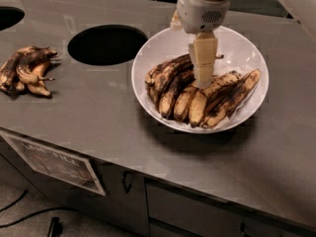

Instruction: Pick banana from white bowl

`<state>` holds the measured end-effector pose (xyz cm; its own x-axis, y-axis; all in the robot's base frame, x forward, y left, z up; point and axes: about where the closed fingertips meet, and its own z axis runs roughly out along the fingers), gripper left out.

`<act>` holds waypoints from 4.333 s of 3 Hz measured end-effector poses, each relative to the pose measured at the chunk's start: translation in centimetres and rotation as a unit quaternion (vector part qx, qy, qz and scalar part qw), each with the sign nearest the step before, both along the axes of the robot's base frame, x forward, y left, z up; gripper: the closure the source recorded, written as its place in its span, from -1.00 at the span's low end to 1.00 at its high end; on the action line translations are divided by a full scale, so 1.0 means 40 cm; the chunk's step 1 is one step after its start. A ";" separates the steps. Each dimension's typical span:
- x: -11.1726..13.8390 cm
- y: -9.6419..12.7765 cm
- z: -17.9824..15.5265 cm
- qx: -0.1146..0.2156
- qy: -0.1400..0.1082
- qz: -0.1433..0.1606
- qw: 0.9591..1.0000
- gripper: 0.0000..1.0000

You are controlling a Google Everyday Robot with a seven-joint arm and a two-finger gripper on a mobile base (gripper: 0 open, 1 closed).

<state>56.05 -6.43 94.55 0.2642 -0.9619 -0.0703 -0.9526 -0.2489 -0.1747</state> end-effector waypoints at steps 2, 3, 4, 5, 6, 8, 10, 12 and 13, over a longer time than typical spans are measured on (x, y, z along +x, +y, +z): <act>0.021 0.011 -0.022 0.001 0.010 0.015 1.000 -0.62; 0.026 0.011 -0.029 0.002 0.014 0.018 1.000 -0.46; 0.033 0.014 -0.036 0.002 0.018 0.022 1.000 -0.34; 0.036 0.017 -0.041 0.002 0.021 0.025 0.999 -0.24; 0.037 0.020 -0.047 0.002 0.023 0.028 0.999 -0.24; 0.036 0.021 -0.050 0.002 0.026 0.030 0.999 -0.14; 0.036 0.021 -0.053 0.001 0.028 0.030 0.999 -0.08; 0.037 0.022 -0.061 0.001 0.032 0.031 0.999 -0.12; 0.038 0.022 -0.062 0.001 0.033 0.032 0.999 -0.08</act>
Offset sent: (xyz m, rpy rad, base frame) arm -0.0091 -0.0100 -0.0161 -0.0481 0.1162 0.0402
